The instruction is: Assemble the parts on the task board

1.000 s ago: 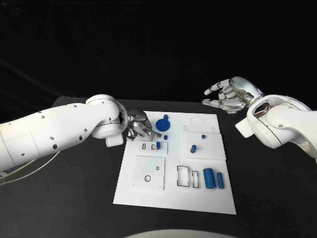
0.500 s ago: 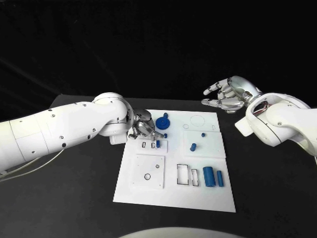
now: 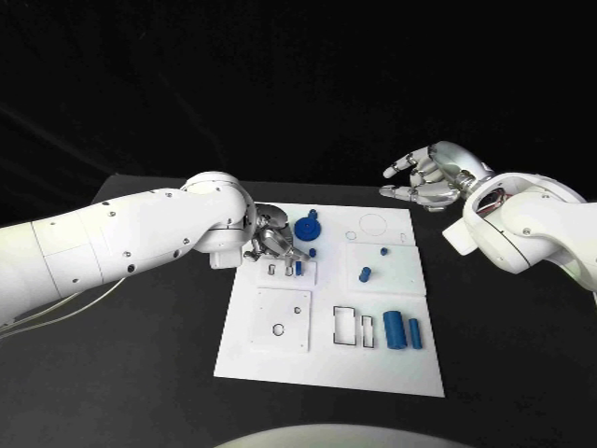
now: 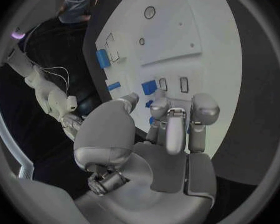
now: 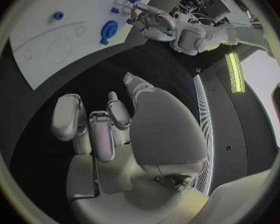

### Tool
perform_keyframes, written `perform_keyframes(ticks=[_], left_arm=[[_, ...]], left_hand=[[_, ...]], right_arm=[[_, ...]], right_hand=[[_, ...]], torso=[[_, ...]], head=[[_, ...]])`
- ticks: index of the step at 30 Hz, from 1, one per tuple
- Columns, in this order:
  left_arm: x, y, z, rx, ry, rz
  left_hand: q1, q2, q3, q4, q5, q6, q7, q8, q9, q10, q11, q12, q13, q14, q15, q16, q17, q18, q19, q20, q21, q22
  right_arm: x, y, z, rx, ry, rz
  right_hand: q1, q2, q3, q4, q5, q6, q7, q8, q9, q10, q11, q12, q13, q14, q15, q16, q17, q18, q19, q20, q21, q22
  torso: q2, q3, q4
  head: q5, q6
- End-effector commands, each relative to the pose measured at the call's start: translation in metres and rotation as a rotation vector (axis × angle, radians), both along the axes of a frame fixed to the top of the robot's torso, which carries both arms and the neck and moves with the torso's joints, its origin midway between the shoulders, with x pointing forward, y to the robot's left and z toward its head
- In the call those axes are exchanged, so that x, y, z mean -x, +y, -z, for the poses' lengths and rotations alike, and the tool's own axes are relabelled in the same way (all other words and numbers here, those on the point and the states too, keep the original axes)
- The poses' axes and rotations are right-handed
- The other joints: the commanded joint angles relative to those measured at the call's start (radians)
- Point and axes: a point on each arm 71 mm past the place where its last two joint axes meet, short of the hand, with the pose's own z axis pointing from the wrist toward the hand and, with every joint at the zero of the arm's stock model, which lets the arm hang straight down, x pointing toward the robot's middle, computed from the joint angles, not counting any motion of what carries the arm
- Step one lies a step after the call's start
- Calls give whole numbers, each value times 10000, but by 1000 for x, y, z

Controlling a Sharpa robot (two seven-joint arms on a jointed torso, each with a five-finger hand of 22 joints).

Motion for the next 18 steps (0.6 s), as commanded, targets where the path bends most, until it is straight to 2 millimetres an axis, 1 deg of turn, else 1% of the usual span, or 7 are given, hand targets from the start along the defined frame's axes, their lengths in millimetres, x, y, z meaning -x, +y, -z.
perform_keyframes(ticks=[1, 6, 9, 18], left_arm=[[1, -2, 2, -243, 225, 271], [1, -3, 3, -288, 289, 330], [2, -4, 3, -288, 317, 360], [3, -7, 4, -189, 485, 401]], left_hand=[[-44, 22, -46, -5, -44, 60, -5, -13, 17, 27, -21, -21, -14, 632, 30, -2, 1230, -55, 49, 6, 60, 17], [71, 62, -36, -23, -36, 81, -17, 7, 48, 24, -30, -16, -7, 628, 23, -7, 1224, -54, 40, 6, 79, 37], [262, 117, -5, -33, -33, 111, -32, 43, 102, 27, -43, -4, 4, 627, 14, -10, 1222, -55, 28, 1, 106, 66], [556, 219, 73, -40, -30, 167, -63, 140, 234, 25, -69, 2, 3, 625, -7, -16, 1217, -56, 2, -12, 142, 104]], right_arm=[[0, 2, 0, 187, -23, -131], [0, 3, 1, 263, -30, -176], [0, 3, 1, 292, -30, -189], [0, 5, 2, 406, -21, -250]], right_hand=[[-68, -61, 49, -6, -7, -77, -27, 41, -16, -67, -15, -66, -12, 677, -79, -58, 1205, 92, -23, -32, -50, -8], [-68, -61, 49, -6, -7, -77, -27, 41, -16, -67, -15, -66, -12, 677, -79, -58, 1205, 92, -23, -32, -50, -8], [-72, -73, 57, -5, -5, -87, -26, 56, -16, -80, -14, -76, -25, 672, -78, -67, 1191, 97, -36, -32, -74, -25], [-72, -73, 57, -5, -5, -87, -26, 56, -16, -80, -14, -76, -25, 672, -78, -67, 1191, 97, -36, -32, -74, -25]], torso=[[0, 6, 12], [-3, 0, 5], [-10, 6, 8], [-12, 1, 23]], head=[[1, -39], [-3, -80], [-8, -110], [-17, -138]])
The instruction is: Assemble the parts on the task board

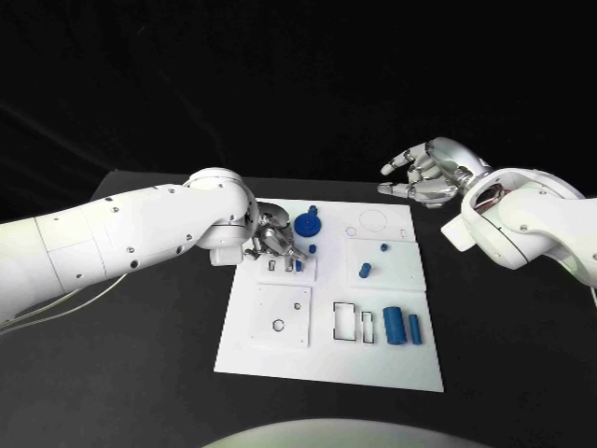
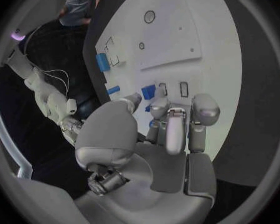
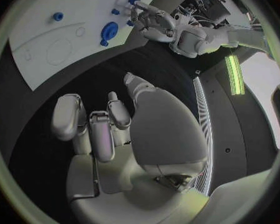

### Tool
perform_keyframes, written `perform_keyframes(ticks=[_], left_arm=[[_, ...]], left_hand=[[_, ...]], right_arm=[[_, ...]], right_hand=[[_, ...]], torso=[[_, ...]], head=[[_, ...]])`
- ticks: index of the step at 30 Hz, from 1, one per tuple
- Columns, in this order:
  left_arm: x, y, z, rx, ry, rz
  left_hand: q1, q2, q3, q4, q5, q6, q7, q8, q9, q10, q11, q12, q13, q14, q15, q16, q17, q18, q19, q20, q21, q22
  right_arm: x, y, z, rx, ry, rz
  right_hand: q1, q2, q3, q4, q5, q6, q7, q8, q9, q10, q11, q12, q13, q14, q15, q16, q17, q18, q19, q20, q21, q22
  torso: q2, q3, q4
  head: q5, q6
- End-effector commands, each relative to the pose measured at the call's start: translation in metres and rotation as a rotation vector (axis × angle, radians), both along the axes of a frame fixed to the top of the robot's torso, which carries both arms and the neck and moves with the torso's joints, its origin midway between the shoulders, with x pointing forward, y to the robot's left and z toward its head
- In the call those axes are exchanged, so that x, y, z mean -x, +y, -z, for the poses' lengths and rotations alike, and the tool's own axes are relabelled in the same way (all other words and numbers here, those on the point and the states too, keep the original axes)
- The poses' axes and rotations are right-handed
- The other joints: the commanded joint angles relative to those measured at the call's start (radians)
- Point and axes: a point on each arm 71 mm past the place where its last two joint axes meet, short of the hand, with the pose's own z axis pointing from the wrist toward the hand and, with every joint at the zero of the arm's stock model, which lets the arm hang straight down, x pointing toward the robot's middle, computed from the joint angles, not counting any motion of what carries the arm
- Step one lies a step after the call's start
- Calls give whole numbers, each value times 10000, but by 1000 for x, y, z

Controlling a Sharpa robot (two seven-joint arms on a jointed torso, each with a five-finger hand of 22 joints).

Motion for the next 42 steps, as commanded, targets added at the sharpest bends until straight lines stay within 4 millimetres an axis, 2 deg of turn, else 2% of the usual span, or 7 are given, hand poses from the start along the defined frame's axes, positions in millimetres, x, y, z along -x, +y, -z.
perform_keyframes(ticks=[1, 21, 27, 30, 31, 38, 42], left_arm=[[2, -3, 1, 3, 266, 183], [2, -6, 1, 56, 298, 184], [2, -6, 1, 150, 362, 150], [1, -6, 1, 190, 401, 130], [1, -6, 1, 208, 417, 119], [2, -5, 1, 359, 512, 38], [2, -3, 1, 459, 501, -55]], left_hand=[[120, 9, 47, -13, -31, 81, 19, 45, 24, 23, -71, 0, 2, 625, -8, -18, 1215, -53, -9, -12, 52, -4], [898, 234, 616, -90, -28, -30, -21, 87, 284, -23, -108, -28, -45, 616, -41, -38, 1195, -51, -80, -35, 101, 40], [1629, 98, 1857, -403, -16, -155, -40, 53, 483, -147, -134, -155, -214, 607, -67, -58, 1175, -50, -123, -50, 133, 77], [1790, -111, 2921, -743, -33, -225, -38, 70, 629, -193, -92, -234, -309, 601, -66, -68, 1165, -51, -139, -56, 152, 101], [1703, -290, 3404, -908, -38, -266, -23, 96, 720, -180, -110, -244, -331, 600, -40, -71, 1163, -50, -155, -45, 156, 100], [1363, -487, 4983, -1763, -31, -347, 35, 277, 1101, -168, -85, -320, -444, 607, -41, -66, 1187, -51, -166, -26, 201, 156], [1226, -530, 5331, -2005, -13, -347, 39, 338, 1213, -137, -91, -314, -441, 618, -35, -51, 1216, -51, -173, -15, 213, 163]], right_arm=[[0, 2, 1, 236, 10, -147], [-1, 3, 3, 315, 87, -170], [-1, 3, 4, 325, 109, -181], [-1, 3, 4, 335, 129, -186], [-1, 3, 4, 344, 138, -185], [-1, 2, 5, 437, 162, -166], [-1, 2, 5, 455, 171, -157]], right_hand=[[-33, -34, 58, -5, -5, -52, 9, 57, -16, -81, -15, -35, -8, 672, -78, -67, 1191, 97, -37, -32, -34, -8], [-38, -42, 67, -1, -3, -60, 9, 74, -17, -80, -15, -31, -6, 670, -78, -71, 1186, 99, -43, -31, -48, -17], [-46, -45, 81, 5, -2, -63, 8, 98, -16, -76, -15, -26, -3, 668, -78, -75, 1182, 99, -42, -31, -52, -15], [-46, -45, 81, 5, -2, -63, 8, 98, -16, -76, -15, -26, -3, 668, -78, -75, 1182, 99, -42, -31, -52, -15], [-47, -44, 86, 6, -1, -62, 7, 105, -15, -66, -16, -14, 9, 669, -78, -73, 1186, 98, -40, -31, -50, -13], [-47, -44, 86, 6, -1, -62, 7, 105, -15, -66, -16, -14, 9, 669, -78, -73, 1186, 98, -40, -31, -50, -13], [-53, -49, 90, 9, -2, -61, 6, 117, -14, -71, -17, -19, 0, 666, -78, -81, 1172, 106, -59, -31, -83, -39]], torso=[[-2, -6, 15], [0, -2, -2], [4, 3, -2], [2, 3, -2], [2, 3, -2], [-4, 1, 22], [-2, -1, 19]], head=[[-7, -12], [40, -68], [32, -80], [31, -81], [31, -81], [58, -60], [105, -43]])
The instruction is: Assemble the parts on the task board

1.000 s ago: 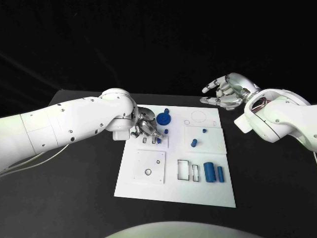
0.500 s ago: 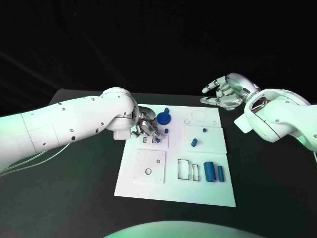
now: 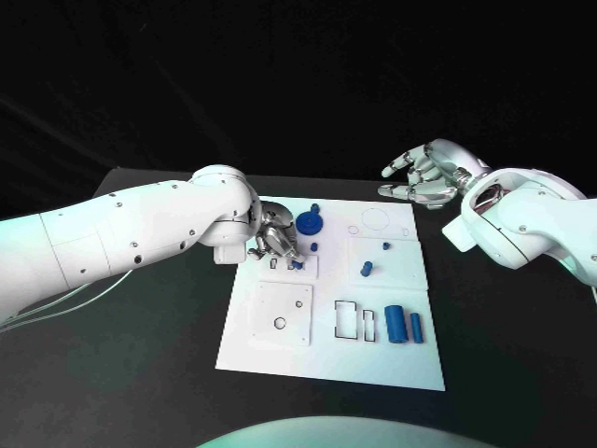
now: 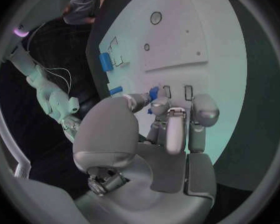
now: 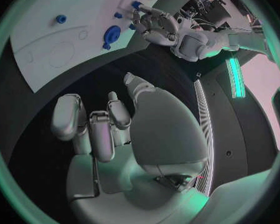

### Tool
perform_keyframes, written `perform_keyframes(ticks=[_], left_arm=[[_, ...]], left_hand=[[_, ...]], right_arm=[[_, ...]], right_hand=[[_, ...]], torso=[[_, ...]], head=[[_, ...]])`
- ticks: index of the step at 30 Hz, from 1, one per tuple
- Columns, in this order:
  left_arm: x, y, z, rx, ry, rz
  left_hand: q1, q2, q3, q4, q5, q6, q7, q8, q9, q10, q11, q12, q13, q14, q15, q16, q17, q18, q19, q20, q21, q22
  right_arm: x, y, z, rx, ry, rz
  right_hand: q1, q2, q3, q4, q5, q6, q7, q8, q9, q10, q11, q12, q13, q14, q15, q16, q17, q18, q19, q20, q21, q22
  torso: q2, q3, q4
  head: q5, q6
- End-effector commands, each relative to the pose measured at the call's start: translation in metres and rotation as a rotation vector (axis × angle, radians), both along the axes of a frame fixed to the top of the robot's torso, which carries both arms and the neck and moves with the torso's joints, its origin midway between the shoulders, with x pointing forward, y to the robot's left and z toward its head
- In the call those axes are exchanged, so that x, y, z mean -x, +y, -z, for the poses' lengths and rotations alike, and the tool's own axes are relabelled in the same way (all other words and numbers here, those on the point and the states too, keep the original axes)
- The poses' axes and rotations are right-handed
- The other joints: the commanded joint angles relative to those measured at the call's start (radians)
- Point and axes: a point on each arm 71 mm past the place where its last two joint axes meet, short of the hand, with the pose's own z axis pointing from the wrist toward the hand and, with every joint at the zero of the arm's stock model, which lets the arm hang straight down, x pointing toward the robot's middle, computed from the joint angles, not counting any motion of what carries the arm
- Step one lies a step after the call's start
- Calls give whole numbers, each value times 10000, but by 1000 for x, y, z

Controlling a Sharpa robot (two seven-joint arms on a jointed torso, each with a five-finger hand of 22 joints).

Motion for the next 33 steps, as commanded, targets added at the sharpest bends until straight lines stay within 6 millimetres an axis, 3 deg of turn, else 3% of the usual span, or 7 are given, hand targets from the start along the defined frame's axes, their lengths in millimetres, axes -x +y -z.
perform_keyframes(ticks=[1, 8, 10, 11, 16, 29, 33], left_arm=[[2, 0, -1, 249, 155, -38], [5, 8, -5, 733, -9, -484], [6, 11, -7, 920, -106, -617], [7, 13, -8, 1022, -176, -691], [10, 19, -12, 1369, -628, -961], [26, 28, -8, 1902, -2407, -1420], [31, 27, -5, 1880, -2917, -1420]], left_hand=[[-200, -26, 1590, -1475, 53, -27, -13, 86, 234, 19, 9, -53, -7, 624, -38, -5, 1232, -53, -58, 26, 37, 35], [-456, -162, 2098, -1850, 224, 66, -39, 199, 424, 158, -20, 29, 96, 672, -68, 55, 1347, -70, 10, 17, 127, 167], [-584, -249, 2271, -1983, 539, 137, -57, 235, 492, 236, -38, 70, 149, 679, -88, 60, 1357, -84, 61, 3, 183, 259], [-677, -337, 2354, -2063, 928, 204, -76, 261, 534, 294, -56, 99, 187, 683, -108, 63, 1365, -98, 112, -12, 234, 347], [-853, -443, 2476, -2199, 1459, 321, -122, 285, 619, 381, -103, 93, 173, 690, -149, 68, 1380, -123, 196, -48, 329, 505], [-1084, -703, 2593, -2344, 2430, 607, -246, 365, 775, 713, -222, 288, 460, 698, -258, 69, 1399, -222, 519, -154, 619, 1077], [-1102, -734, 2605, -2349, 2554, 642, -261, 372, 789, 757, -238, 316, 501, 699, -272, 69, 1399, -231, 552, -169, 648, 1132]], right_arm=[[0, 1, 1, 177, 41, -75], [-1, -1, 2, 192, 54, -11], [-1, -1, 2, 194, 55, 4], [-1, -1, 2, 195, 56, 10], [-1, -2, 3, 202, 64, 39], [-1, -6, 4, 222, 75, 145], [-1, -7, 4, 219, 56, 178]], right_hand=[[-59, -55, 62, -16, -3, -60, 5, 43, -14, -74, -18, -22, -5, 664, -78, -48, 1158, 108, -63, -31, -42, -14], [-70, -62, 59, -10, -5, -57, 4, 52, -13, -66, -19, -13, 4, 662, -78, -52, 1152, 111, -72, -31, -58, -26], [-70, -62, 59, -10, -5, -57, 4, 52, -13, -66, -19, -13, 4, 662, -78, -52, 1152, 111, -72, -31, -58, -26], [-70, -62, 59, -10, -5, -57, 4, 52, -13, -66, -19, -13, 4, 662, -78, -52, 1152, 111, -72, -31, -58, -26], [-70, -62, 59, -10, -5, -57, 4, 52, -13, -66, -19, -13, 4, 662, -78, -52, 1152, 111, -72, -31, -58, -26], [-91, -72, 59, 1, -7, -48, 1, 74, -10, -61, -21, -7, 6, 663, -79, -50, 1157, 107, -60, -31, -42, -10], [-91, -72, 59, 1, -7, -48, 1, 74, -10, -61, -21, -7, 6, 663, -79, -50, 1157, 107, -60, -31, -42, -10]], torso=[[2, 0, 5], [-5, -1, 16], [8, -3, 7], [11, -3, 8], [10, -3, 6], [-12, 16, 78], [-14, 25, 72]], head=[[51, 40], [92, 68], [106, 80], [110, 78], [120, 59], [115, -21], [109, -37]])
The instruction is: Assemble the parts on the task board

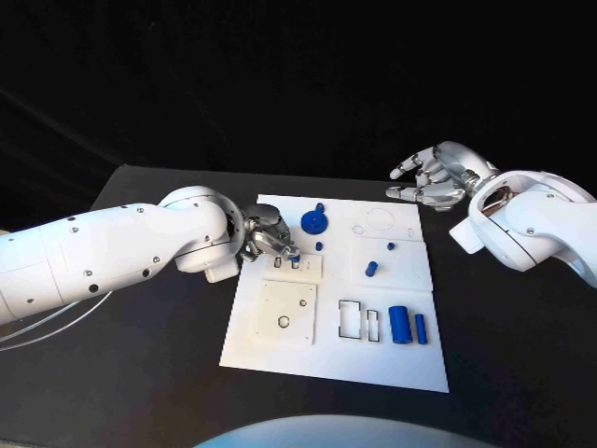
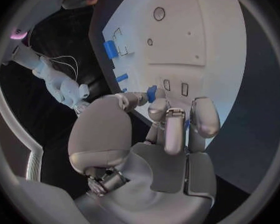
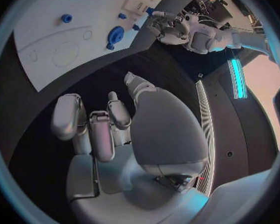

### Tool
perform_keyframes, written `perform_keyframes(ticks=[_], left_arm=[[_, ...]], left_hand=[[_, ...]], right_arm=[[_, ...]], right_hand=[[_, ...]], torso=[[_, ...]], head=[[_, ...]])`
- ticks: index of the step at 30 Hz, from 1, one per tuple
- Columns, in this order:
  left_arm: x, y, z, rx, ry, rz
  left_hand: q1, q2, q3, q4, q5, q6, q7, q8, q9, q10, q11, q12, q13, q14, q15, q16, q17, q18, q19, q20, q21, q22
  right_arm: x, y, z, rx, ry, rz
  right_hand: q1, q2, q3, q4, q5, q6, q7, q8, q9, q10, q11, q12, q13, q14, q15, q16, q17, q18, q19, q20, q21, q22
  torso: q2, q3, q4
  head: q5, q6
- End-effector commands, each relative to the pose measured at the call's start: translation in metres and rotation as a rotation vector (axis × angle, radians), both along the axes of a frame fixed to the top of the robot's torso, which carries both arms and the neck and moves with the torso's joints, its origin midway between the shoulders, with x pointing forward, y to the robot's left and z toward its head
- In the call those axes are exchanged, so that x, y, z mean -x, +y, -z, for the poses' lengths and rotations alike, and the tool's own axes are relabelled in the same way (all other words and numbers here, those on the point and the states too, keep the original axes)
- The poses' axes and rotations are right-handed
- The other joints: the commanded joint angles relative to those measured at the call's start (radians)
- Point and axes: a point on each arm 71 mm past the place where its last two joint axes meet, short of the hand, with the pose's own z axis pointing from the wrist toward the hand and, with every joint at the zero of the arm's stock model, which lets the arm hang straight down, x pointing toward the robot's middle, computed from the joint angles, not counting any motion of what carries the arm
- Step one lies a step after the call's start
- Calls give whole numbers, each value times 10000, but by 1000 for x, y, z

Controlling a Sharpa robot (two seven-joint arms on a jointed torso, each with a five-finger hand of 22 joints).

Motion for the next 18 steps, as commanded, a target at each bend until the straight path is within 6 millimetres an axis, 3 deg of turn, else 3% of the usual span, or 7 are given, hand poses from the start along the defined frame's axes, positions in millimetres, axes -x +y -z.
perform_keyframes(ticks=[1, 5, 7, 13, 18], left_arm=[[0, -2, -4, 136, -1378, -170], [3, -4, -2, 97, -1823, -91], [4, -6, -1, 80, -1943, -16], [6, -8, 2, -186, -1868, 167], [5, -7, 5, -464, -1670, 197]], left_hand=[[-48, 17, 2014, -1975, 81, 203, -113, 16, 16, 87, 7, 66, 35, 699, -59, 31, 1404, -76, 70, 1, 72, 52], [-57, -12, 2025, -1984, 172, 235, -127, 22, 27, 125, -7, 90, 71, 699, -71, 29, 1402, -89, 114, -13, 108, 127], [-87, -77, 2046, -1985, 408, 302, -157, 41, 53, 208, -36, 146, 148, 702, -99, 31, 1409, -112, 186, -39, 169, 251], [-92, -91, 2054, -1987, 476, 313, -164, 43, 59, 210, -44, 136, 132, 701, -106, 28, 1406, -113, 192, -47, 177, 262], [-97, -102, 2058, -1988, 526, 323, -169, 46, 65, 213, -49, 130, 124, 702, -112, 30, 1411, -117, 203, -52, 187, 283]], right_arm=[[0, -1, 0, 93, -29, -6], [-1, -2, 1, 94, -46, 29], [-1, -2, 1, 86, -64, 40], [-1, -3, 0, 59, -109, 69], [-1, -3, 1, 54, -109, 72]], right_hand=[[-38, -19, 59, 2, -7, -48, 0, 35, -10, -61, -21, -8, 5, 663, -78, -50, 1160, 107, -60, -31, -43, 6], [-49, -22, 67, 8, -5, -43, -4, 58, -8, -42, -24, 13, 23, 666, -81, -45, 1170, 102, -46, -32, -25, 25], [-49, -22, 67, 8, -5, -43, -4, 58, -8, -42, -24, 13, 23, 666, -81, -45, 1170, 102, -46, -32, -25, 25], [-51, -21, 72, 10, -4, -41, -5, 66, -8, -51, -26, 3, 9, 659, -82, -59, 1146, 109, -62, -32, -53, 3], [-53, -21, 74, 12, -4, -40, -6, 72, -7, -54, -27, -2, 4, 650, -83, -79, 1108, 115, -76, -32, -76, -16]], torso=[[-6, 14, 4], [-10, 13, 2], [1, 15, 0], [5, 25, -21], [16, 22, -3]], head=[[-6, -13], [-24, -30], [-40, -19], [-30, -52], [-40, -72]])
